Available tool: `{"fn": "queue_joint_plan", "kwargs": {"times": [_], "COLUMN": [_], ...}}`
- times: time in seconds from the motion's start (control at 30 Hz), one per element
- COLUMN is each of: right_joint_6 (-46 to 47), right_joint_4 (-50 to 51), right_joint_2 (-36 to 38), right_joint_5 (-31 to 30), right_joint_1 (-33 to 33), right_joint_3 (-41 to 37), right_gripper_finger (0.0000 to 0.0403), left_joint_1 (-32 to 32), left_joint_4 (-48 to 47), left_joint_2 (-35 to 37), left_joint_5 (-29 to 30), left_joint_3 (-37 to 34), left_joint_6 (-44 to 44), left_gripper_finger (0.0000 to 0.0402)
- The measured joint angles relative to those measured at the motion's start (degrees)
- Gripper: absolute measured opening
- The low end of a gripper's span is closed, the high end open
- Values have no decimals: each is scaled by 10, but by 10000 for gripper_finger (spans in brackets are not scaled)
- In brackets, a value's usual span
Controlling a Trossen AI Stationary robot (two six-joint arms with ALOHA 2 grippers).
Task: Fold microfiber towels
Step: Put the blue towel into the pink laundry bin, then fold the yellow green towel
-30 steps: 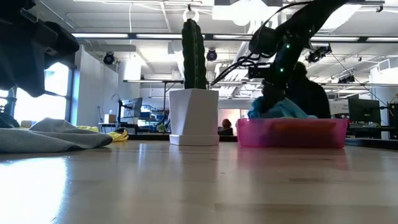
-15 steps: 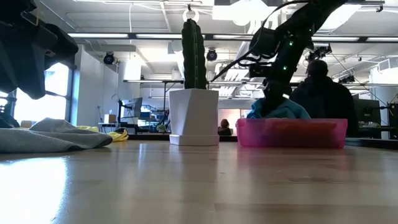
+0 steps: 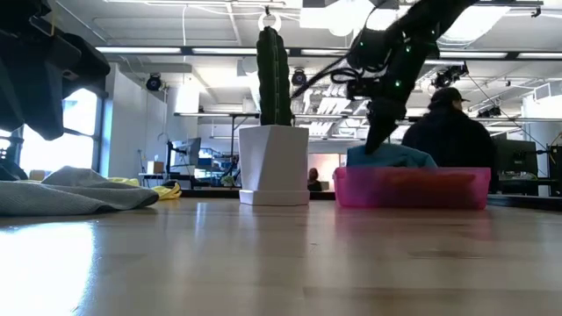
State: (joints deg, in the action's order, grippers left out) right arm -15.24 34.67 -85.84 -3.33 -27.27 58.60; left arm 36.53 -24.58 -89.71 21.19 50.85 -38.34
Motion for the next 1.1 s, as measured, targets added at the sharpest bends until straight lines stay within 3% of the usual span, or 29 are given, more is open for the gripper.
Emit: {"fn": "queue_joint_plan", "kwargs": {"times": [0.2, 0.33, 0.83, 0.97, 1.1], "right_joint_6": [81, 160, 253, 252, 238], "right_joint_4": [165, 244, 180, 201, 232], "right_joint_2": [0, 0, 0, 0, 0], "right_joint_5": [-103, -133, -175, -176, -176], "right_joint_1": [39, 55, 58, 64, 68], "right_joint_3": [44, 27, -78, -74, -61], "right_gripper_finger": [154, 154, 150, 115, 47], "left_joint_1": [0, 0, 0, 0, 0], "left_joint_4": [0, 0, 0, 0, 0], "left_joint_2": [0, 0, 0, 0, 0], "left_joint_5": [-2, -4, -4, -4, -4], "left_joint_3": [0, 0, 0, 0, 0], "left_joint_6": [-6, -5, -5, -5, -5], "left_gripper_finger": [119, 119, 119, 119, 119]}}
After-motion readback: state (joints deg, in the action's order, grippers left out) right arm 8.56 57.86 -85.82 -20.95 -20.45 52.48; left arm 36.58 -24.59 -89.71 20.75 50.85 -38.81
